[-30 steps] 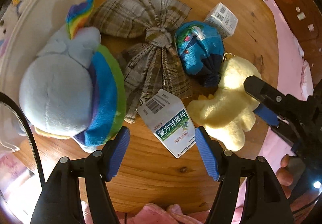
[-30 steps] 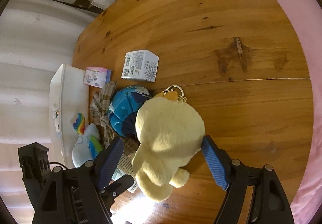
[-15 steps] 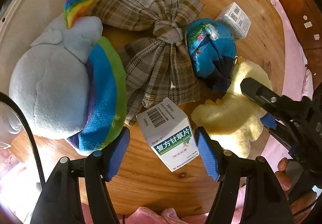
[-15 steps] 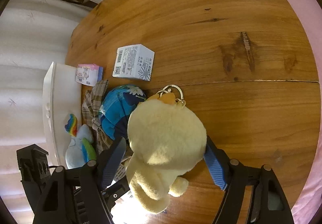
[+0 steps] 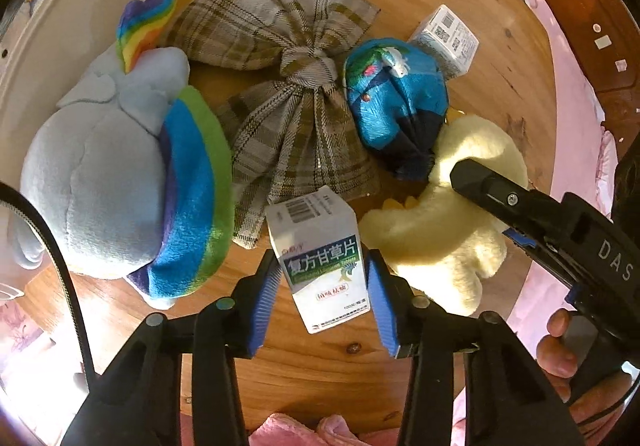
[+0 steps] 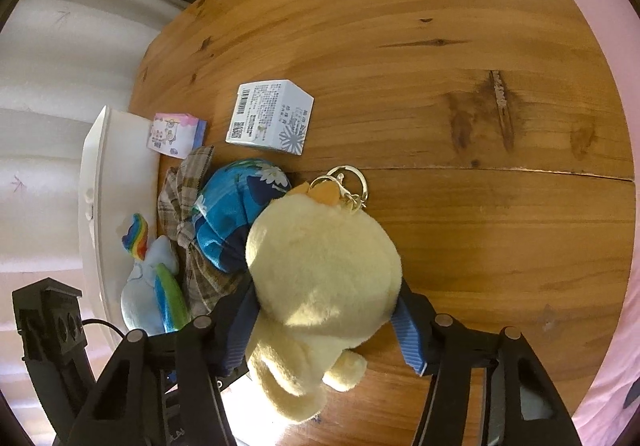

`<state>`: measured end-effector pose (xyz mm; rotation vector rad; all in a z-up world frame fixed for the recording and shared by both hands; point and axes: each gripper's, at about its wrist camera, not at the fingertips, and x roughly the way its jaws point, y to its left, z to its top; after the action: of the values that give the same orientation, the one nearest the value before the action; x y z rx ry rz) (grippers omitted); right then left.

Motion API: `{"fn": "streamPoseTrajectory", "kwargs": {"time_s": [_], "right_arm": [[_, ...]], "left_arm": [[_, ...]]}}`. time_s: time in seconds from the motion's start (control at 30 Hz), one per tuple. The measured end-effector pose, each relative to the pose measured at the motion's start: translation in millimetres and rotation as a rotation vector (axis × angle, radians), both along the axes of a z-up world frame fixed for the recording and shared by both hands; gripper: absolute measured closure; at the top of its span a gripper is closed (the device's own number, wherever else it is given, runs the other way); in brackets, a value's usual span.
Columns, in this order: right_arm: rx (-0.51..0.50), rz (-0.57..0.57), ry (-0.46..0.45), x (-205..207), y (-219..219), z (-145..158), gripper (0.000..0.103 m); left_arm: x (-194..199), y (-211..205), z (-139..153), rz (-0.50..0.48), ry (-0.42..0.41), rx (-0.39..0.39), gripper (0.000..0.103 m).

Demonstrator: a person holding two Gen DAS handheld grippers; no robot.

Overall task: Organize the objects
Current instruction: 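Grasp the white medicine box with the left tool while the right tool grasps the yellow plush duck, then carry the medicine box with the left tool while the right tool carries the yellow duck to the tray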

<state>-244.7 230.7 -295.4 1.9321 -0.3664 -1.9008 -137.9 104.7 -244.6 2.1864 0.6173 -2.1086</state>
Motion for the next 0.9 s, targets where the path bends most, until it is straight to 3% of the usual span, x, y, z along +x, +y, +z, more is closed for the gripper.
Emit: {"fn": "streamPoseTrajectory", "kwargs": {"time_s": [0.4, 0.77, 0.9], "right_arm": [[-0.003, 0.05, 0.058, 17.7, 3.4, 24.2, 0.043], [0.019, 0.099, 0.105, 34.0, -8.0, 53.4, 0.043], [0.016, 0.12, 0.109, 42.4, -15.6, 60.6, 0.043]], "left_arm": [[10.2, -2.7, 15.2, -0.036, 0.003, 0.004, 0.065], [17.1, -22.7, 56.7, -0.083, 0.042, 0.01, 0.065], [40.8, -16.9, 67.7, -0.101, 0.053, 0.028, 0.065]]}}
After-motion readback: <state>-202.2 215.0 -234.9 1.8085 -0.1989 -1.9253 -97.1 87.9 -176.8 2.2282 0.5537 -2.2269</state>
